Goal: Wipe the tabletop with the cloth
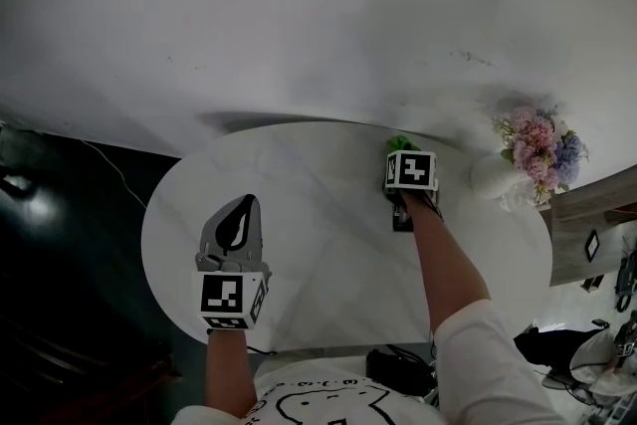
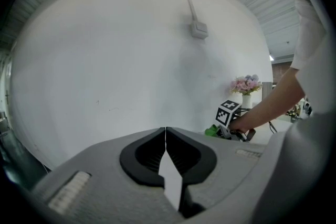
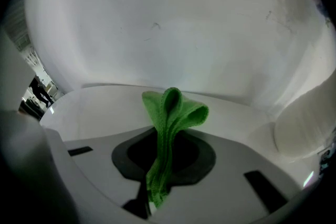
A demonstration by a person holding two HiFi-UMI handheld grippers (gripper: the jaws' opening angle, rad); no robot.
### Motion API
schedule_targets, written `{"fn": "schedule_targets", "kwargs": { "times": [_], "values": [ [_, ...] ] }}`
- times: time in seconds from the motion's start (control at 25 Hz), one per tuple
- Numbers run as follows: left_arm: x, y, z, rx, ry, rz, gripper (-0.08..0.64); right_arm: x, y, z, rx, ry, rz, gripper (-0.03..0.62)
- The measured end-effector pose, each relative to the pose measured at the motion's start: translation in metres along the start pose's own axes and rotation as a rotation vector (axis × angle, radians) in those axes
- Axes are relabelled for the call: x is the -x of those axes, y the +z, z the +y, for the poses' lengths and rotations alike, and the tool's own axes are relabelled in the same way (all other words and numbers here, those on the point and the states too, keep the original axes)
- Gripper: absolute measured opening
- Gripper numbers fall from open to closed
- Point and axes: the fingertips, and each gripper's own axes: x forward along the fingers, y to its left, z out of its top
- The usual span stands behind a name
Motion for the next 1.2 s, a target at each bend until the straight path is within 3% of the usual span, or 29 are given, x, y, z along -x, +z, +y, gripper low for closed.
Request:
{"fn": "schedule_targets", "kwargs": {
  "times": [1.2],
  "values": [
    [0.034, -0.035, 0.101, 0.087, 0.001, -0.013, 0.018, -0.014, 0.013, 0.125, 0.013, 0.0, -0.008, 0.044]
  ]
}}
